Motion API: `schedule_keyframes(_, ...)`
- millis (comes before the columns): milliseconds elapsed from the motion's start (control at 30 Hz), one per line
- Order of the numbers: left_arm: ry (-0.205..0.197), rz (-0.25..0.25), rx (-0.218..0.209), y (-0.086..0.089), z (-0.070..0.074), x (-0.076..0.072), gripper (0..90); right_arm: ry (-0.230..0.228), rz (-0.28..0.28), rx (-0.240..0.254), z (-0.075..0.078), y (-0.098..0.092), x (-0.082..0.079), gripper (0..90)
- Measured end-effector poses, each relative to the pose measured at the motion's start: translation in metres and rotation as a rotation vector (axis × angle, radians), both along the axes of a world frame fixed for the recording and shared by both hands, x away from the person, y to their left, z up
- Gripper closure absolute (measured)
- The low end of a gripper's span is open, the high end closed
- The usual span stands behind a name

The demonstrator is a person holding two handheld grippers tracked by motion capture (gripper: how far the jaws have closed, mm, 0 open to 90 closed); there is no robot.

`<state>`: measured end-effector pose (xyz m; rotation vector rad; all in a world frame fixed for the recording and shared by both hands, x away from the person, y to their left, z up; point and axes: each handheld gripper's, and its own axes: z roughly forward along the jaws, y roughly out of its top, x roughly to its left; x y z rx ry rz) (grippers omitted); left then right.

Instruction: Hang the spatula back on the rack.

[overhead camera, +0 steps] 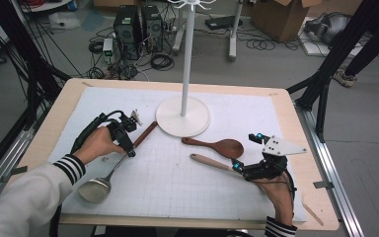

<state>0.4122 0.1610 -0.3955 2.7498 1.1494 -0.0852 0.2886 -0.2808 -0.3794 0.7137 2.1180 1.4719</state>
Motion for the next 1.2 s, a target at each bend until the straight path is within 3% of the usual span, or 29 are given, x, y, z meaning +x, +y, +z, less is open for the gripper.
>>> schedule_keyframes(167, 0.0, 0.03, -0.013, -0.0007, -0.0009, 0.0011, 66.8, 0.001, 0.0, -0.002, 0.0002, 0.0002, -0.0002, 0.7)
schedule_keyframes(333, 0.005, 0.035, 0.011, -0.003, -0.0042, 0.0012, 71.2, -0.001, 0.004, -0.001, 0.0006, 0.0004, -0.0006, 0.7)
schedule_keyframes(600, 0.018, 0.066, 0.009, -0.0029, -0.0073, 0.0021, 78.2, -0.01, 0.002, -0.004, 0.0003, 0.0008, 0.0005, 0.7)
schedule_keyframes(800, 0.023, 0.098, -0.016, -0.0016, -0.0085, 0.0025, 79.5, -0.002, 0.002, -0.004, 0.0005, 0.0011, -0.0001, 0.7)
schedule_keyframes(833, 0.03, 0.083, -0.005, -0.0005, -0.0075, 0.0036, 79.7, -0.002, 0.002, -0.003, 0.0004, 0.0012, -0.0001, 0.7)
schedule_keyframes(1200, 0.044, 0.104, -0.019, 0.0019, -0.0074, 0.0047, 81.0, -0.002, 0.002, -0.003, 0.0003, 0.0016, 0.0001, 0.7)
